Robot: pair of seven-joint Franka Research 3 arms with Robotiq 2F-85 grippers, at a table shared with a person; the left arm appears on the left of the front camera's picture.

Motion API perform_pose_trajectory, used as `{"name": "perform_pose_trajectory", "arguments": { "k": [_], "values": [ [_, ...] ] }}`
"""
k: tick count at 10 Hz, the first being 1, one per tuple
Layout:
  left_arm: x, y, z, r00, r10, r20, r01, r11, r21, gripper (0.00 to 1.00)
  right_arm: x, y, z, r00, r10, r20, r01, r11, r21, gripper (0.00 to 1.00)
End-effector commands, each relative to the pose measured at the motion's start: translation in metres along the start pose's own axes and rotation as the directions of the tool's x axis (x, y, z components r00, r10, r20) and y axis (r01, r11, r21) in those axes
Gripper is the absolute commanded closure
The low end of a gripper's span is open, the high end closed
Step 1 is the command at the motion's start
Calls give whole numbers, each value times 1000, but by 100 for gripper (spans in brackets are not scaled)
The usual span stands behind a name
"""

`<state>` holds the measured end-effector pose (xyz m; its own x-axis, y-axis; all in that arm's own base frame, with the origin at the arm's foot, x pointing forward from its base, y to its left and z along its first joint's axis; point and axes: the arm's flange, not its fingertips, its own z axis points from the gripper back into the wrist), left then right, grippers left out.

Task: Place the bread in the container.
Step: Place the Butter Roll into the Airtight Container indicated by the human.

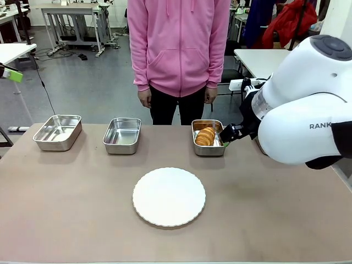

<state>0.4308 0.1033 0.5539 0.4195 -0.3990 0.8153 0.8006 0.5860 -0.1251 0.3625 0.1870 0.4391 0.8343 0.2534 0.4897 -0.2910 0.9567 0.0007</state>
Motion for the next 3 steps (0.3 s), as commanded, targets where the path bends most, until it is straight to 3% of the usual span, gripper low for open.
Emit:
{"name": "perform_pose_trajectory", "arguments": {
  "k": [1,3],
  "values": [
    [0,-1,1,1000,2,4,-2,1000,-5,0,2,0,3,1000,-1,12,1,1000,2,0],
    [0,-1,1,1000,2,4,-2,1000,-5,0,2,0,3,1000,-1,12,1,1000,2,0]
  ]
}}
